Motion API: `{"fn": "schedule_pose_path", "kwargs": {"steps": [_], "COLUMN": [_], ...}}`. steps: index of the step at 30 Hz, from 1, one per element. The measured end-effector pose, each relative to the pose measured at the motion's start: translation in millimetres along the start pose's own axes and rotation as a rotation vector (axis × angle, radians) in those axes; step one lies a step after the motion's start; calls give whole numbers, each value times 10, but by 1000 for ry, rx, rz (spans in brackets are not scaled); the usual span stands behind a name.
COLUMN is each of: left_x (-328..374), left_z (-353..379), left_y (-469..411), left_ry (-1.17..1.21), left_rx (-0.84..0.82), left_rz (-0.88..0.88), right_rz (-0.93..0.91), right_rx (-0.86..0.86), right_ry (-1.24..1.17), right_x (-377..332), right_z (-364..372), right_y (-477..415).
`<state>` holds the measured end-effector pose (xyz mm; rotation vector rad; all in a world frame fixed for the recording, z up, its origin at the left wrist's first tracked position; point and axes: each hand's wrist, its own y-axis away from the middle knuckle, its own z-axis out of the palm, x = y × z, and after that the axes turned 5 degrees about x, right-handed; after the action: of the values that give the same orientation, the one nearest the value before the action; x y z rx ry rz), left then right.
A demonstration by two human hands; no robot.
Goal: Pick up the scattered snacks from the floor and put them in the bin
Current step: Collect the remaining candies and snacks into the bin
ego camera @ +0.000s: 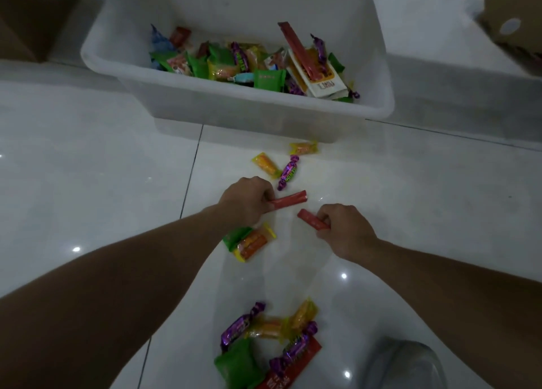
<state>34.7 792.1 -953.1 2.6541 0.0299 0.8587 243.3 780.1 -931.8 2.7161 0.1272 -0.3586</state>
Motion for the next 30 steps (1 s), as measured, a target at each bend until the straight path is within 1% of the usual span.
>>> {"fn": "schedule_pose_path", "kwargs": {"steps": [3, 8, 11, 15, 20, 24, 30], "left_x": [-20, -24, 47, 188, 300, 354, 478], "left_z": [-9, -108, -205, -426, -725, -980, -1438], "left_y": [2, 54, 127, 222, 327, 392, 381], "left_ry": [48, 142, 156, 193, 311, 403, 474], "left_rx": [5, 78, 116, 200, 319, 436, 599], "left_rz": [-57, -128, -97, -58, -49, -40, -59], "right_rz": [1, -47, -58, -59, -29, -43, -12], "right_rx": [2, 43, 95, 212, 354, 419, 487], "right_ry": [-38, -89, -133, -199, -382, -458, -655], "right_x": [-42, -129, -201, -351, -631, -837, -1103], "right_z": [10, -8, -96, -327, -683, -1007, -1399], "right_y": [-11, -7, 17, 68, 145, 196, 138]}}
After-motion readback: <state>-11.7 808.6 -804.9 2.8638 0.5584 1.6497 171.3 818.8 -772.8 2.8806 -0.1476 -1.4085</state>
